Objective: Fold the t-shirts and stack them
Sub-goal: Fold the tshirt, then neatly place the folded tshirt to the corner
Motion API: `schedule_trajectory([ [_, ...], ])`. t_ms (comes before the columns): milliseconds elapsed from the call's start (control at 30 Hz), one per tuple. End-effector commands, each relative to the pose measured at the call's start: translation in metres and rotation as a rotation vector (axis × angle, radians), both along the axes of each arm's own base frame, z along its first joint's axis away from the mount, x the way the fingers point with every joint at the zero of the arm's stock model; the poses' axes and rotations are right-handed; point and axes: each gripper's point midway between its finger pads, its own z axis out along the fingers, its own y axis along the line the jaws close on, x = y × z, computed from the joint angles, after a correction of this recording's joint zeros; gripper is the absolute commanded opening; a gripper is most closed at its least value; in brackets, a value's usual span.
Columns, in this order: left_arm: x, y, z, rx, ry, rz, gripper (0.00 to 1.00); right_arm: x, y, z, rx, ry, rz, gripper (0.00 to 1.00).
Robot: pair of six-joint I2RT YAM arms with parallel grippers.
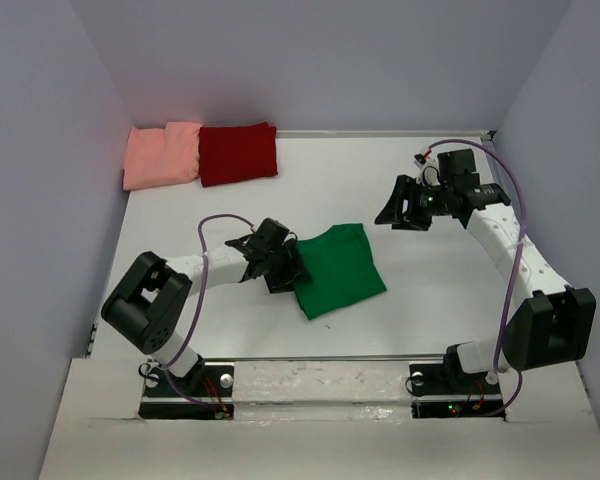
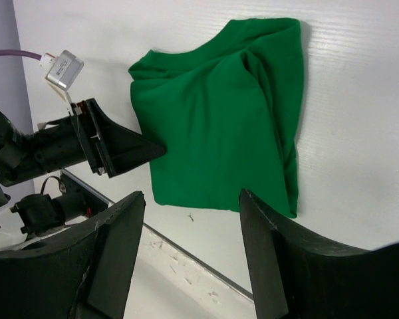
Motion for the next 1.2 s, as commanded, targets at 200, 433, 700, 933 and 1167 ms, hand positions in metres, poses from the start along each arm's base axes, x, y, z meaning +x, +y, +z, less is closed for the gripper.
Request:
schedule_trajectory([
  [200,0.007,0.003,-0.014,0.057,-0.009,-0.016,0.5,-0.009,-0.002,0.004,-0.009,-0.029,0.008,0.65],
  [433,0.012,-0.001,-0.014,0.061,-0.018,-0.028,0.17,-0.009,-0.001,0.006,-0.007,-0.033,0.008,0.65],
  [700,0.034,-0.01,-0.016,0.117,-0.025,-0.059,0.17,-0.01,0.0,0.009,0.002,-0.035,0.01,0.65],
  [933,0.072,-0.01,-0.021,0.234,-0.047,-0.083,0.13,-0.014,-0.002,0.012,-0.001,-0.038,0.008,0.65],
  [1167,0.106,0.04,-0.02,0.38,-0.024,-0.013,0.0,-0.019,-0.001,0.014,0.007,-0.033,0.015,0.65],
])
